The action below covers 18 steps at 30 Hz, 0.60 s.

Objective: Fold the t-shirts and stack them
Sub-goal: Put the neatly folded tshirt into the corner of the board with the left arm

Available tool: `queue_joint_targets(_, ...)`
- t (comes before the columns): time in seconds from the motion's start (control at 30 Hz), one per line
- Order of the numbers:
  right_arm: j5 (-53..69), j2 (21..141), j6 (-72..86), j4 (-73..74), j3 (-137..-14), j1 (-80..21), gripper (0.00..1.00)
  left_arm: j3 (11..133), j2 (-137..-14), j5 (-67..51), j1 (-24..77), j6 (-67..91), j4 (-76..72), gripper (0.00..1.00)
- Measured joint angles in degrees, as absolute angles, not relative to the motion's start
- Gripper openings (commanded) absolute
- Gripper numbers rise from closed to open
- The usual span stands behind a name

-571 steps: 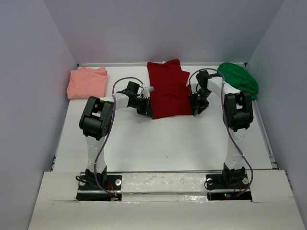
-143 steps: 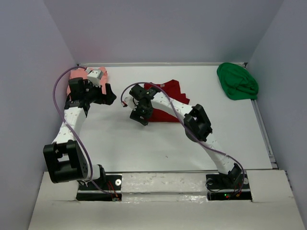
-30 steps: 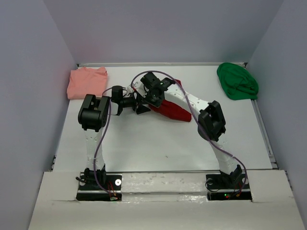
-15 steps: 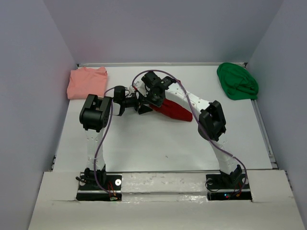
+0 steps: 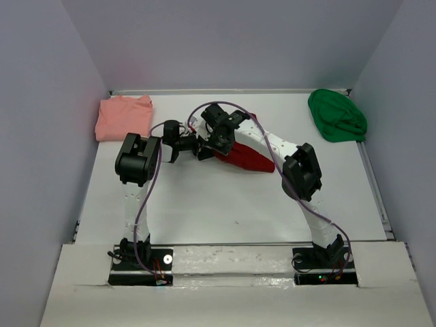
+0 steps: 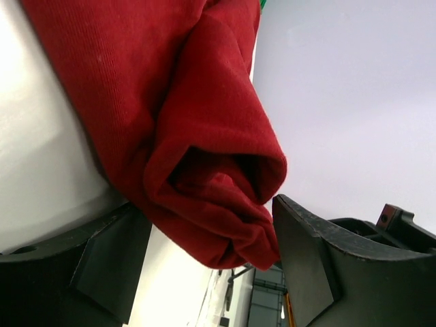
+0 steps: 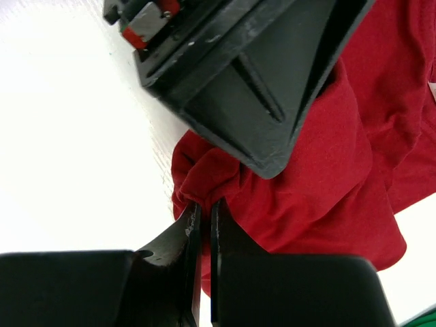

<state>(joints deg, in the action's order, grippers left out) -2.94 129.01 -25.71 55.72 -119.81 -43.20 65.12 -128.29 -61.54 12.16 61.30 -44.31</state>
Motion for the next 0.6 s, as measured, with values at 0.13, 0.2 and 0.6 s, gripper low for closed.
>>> queue_joint_targets(0.13, -2.94, 128.7, -25.71, 55.66, -119.37, -43.2, 0.0, 66.15, -128.77, -60.99, 12.19, 61.65, -44.1, 0.84)
queue_joint_targets(0.2, -2.94, 128.49, -25.71, 55.68, -119.13, -43.2, 0.0, 66.43, -128.79, -60.47, 12.25, 61.65, -43.68, 0.84)
queue_joint_targets(0.6, -2.94, 127.59, -25.71, 55.29, -117.89, -43.2, 0.0, 66.7, -130.37, -56.05, 12.32, 58.33, -40.03, 0.28)
